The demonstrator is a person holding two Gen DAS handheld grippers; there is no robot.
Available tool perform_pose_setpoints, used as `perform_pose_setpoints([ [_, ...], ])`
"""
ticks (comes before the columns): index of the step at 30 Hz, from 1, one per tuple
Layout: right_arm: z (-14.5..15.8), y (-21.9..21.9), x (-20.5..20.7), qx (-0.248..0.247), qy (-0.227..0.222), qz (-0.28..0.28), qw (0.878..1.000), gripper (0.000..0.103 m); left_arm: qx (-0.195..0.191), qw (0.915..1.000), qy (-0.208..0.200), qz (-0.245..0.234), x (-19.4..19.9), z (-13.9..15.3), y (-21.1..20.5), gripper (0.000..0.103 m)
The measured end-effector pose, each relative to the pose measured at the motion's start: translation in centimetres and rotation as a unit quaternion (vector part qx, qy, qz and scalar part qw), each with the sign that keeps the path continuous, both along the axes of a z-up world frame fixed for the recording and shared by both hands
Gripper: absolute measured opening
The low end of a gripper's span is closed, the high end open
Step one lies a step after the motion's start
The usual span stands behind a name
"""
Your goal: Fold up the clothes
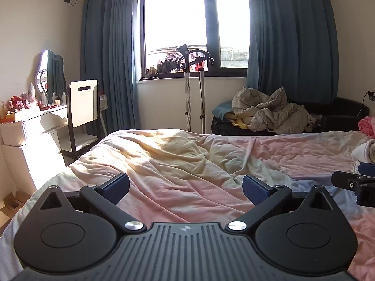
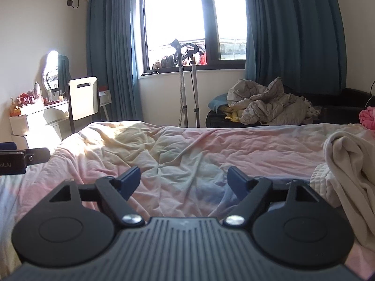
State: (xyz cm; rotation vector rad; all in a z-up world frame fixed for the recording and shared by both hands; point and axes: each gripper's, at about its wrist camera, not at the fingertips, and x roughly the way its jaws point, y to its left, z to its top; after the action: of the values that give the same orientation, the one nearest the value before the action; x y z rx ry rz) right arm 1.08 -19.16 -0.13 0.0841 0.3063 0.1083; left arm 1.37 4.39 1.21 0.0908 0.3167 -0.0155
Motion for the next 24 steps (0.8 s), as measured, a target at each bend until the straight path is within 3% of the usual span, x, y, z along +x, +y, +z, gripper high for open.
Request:
perform_pose_setpoints([
  [5, -0.07, -0.10, -0.10, -0.003, -0.011, -0.016, 1.000, 0.091, -0.011, 0.9999, 0.004, -0.003, -0.20, 0.04, 0.15, 0.103],
  [8, -0.16, -0.04, -0.11, -0.009, -0.016, -0.022, 1.000, 0.103, -0.017, 0.9998, 0.005, -0.002, -0.27, 0.20, 0.27, 0.103],
  [12, -0.10, -0.25, -0.34, -0.005, -0.017, -0.025, 1.000, 0.103, -0.028, 0.9996, 0.003, 0.005, -0.51, 0.45, 0.44, 0.103],
  [24, -0.27, -0.03, -0.54, -0.011, -0.016, -0.027, 0.999, 0.103, -0.013, 0.9997, -0.001, 0.021, -0.52, 0.33, -0.03, 0.103],
])
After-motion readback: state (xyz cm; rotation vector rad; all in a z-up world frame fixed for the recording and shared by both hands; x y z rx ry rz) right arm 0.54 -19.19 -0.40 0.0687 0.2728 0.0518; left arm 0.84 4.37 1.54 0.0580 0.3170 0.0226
